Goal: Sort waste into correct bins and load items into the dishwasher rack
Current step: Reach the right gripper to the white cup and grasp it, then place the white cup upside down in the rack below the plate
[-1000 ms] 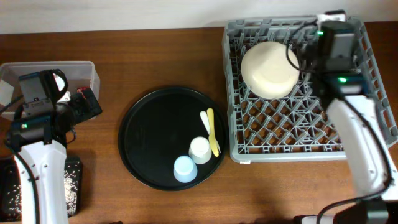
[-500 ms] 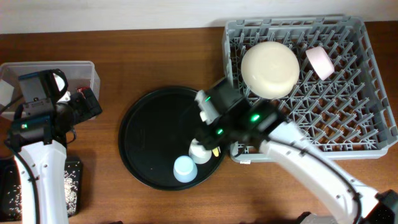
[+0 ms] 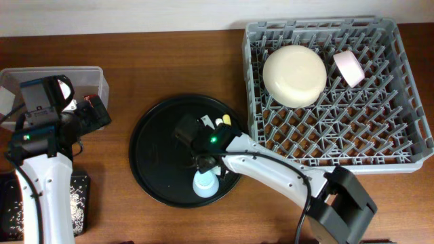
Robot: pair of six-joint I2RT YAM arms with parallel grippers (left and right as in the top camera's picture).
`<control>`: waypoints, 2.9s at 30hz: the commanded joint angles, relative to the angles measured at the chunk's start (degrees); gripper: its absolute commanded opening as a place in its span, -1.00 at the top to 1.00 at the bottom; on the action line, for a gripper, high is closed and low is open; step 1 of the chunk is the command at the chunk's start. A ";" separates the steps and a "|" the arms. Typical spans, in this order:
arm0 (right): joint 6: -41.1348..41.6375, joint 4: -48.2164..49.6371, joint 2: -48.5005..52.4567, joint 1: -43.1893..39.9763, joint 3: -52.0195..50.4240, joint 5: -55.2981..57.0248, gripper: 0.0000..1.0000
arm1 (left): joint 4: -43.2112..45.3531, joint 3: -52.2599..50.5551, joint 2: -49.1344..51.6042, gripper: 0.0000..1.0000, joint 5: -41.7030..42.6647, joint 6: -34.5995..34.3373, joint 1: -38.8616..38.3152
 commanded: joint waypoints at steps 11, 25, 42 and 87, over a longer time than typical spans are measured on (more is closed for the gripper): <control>0.76 -8.20 -1.42 -2.69 3.04 -1.88 -0.51 | -0.09 0.46 -0.46 -0.98 -0.02 0.28 0.09; 0.50 0.92 -0.66 -3.19 -1.60 -5.92 -0.61 | -0.09 0.46 -0.44 -0.98 -0.02 0.28 0.09; 0.52 -1.38 -0.66 -5.31 -2.64 -11.37 -0.69 | -0.09 0.46 -0.46 -0.98 -0.02 0.28 0.09; -11.54 -27.56 -1.46 -41.77 18.18 -10.45 0.19 | -0.09 0.46 -0.46 -0.98 -0.02 0.28 0.09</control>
